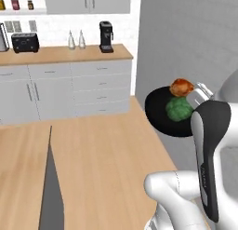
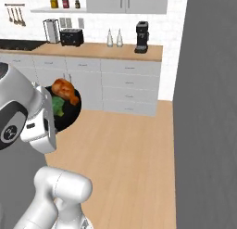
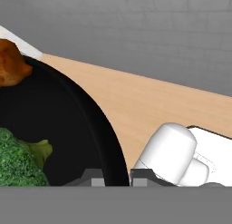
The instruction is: Pick the chicken drumstick and broccoli from their plates and place them in the bowl. Then put the bowl in the fridge.
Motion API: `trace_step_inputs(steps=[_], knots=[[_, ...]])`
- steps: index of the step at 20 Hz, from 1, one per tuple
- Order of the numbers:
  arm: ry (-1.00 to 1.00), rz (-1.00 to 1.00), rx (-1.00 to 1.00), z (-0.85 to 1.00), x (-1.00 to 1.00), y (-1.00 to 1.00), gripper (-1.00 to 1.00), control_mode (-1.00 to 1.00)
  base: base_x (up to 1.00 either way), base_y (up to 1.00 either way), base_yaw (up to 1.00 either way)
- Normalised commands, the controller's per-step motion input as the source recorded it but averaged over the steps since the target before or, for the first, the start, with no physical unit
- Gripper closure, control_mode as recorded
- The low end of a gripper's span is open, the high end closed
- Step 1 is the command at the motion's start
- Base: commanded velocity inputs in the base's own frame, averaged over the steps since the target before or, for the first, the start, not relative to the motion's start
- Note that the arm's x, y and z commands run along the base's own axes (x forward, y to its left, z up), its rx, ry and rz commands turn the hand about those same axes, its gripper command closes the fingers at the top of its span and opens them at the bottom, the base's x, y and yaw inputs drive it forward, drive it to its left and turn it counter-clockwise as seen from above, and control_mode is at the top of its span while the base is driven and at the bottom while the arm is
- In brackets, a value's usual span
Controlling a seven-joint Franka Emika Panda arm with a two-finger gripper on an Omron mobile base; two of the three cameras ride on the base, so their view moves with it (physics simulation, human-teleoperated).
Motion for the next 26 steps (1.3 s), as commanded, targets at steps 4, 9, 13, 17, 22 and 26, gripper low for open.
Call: trace_step_inputs(steps=[4,9,13,17,22,26], knots=[[0.00,0.00,0.00,0.00,0.00,0.00,1.00,1.00,1.00,-0.26,0.06],[0.00,0.00,0.00,0.00,0.00,0.00,1.00,1.00,1.00,-0.24,0.07],[0.00,0.00,0.00,0.00,0.00,0.00,1.00,1.00,1.00,-0.12,0.11],[0.00,0.00,0.00,0.00,0.00,0.00,1.00,1.00,1.00,0.00,0.25],[0.00,0.00,0.00,0.00,0.00,0.00,1.00,1.00,1.00,-0.08,0.40],[0.00,0.00,0.00,0.00,0.00,0.00,1.00,1.00,1.00,-0.18,0.59]])
